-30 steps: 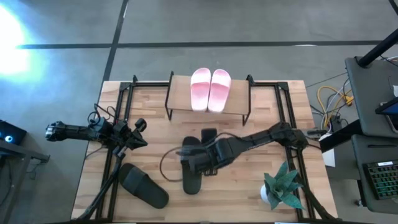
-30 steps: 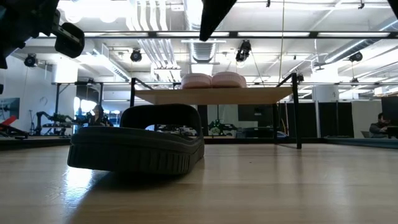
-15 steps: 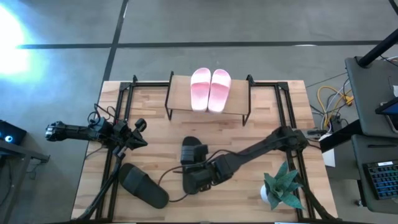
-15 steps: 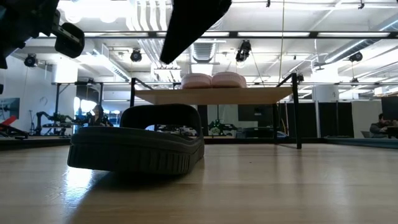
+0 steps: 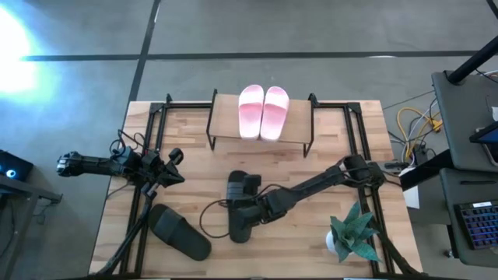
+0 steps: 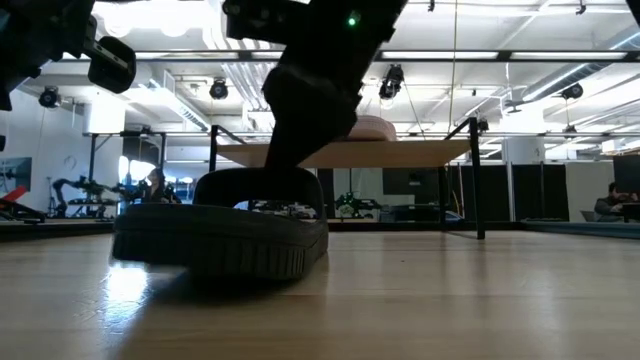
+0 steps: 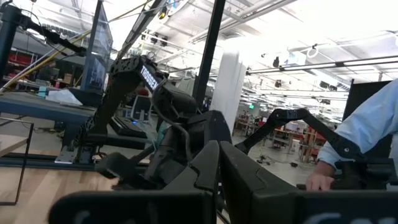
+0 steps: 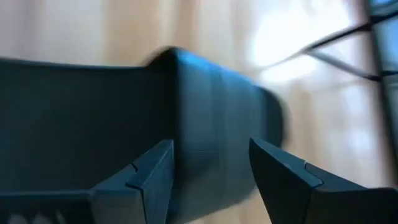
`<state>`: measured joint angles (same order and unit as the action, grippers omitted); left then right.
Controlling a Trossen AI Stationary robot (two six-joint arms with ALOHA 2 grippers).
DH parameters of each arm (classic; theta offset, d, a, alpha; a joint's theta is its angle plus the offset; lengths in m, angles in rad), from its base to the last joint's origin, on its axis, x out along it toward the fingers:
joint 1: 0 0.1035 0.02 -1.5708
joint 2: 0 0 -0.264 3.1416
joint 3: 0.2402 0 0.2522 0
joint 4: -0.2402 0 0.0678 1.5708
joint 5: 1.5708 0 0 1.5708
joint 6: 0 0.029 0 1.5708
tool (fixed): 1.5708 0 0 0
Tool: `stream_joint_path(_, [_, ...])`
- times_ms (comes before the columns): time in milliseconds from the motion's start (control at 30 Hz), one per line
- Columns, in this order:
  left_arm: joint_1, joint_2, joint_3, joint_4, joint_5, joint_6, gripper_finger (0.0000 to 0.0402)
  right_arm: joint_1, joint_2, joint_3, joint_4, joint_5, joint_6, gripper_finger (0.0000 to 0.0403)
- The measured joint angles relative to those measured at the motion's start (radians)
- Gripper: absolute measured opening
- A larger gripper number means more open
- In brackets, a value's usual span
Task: Pick and place slides into the shelf
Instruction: Put the right black slide under the shelf
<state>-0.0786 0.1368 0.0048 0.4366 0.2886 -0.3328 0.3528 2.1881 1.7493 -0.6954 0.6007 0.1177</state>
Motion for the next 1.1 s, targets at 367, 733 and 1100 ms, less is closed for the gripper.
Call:
stream_joint_path(367, [0.0,0.0,0.0,0.0,0.0,0.0,0.0,-0.048,0.001,-0.055,-0.001,0.055,0.058,0.0118])
stream_joint_path(733, [0.0,0.0,0.0,0.0,0.0,0.0,0.0,-0.059,0.001,-0.011,-0.125,0.226,0.141,0.0015])
stream_joint_path(1100, [0.0,0.0,0.0,0.0,0.0,0.0,0.0,-0.058,-0.005,0.096,-0.773,0.369,0.727,0.0013])
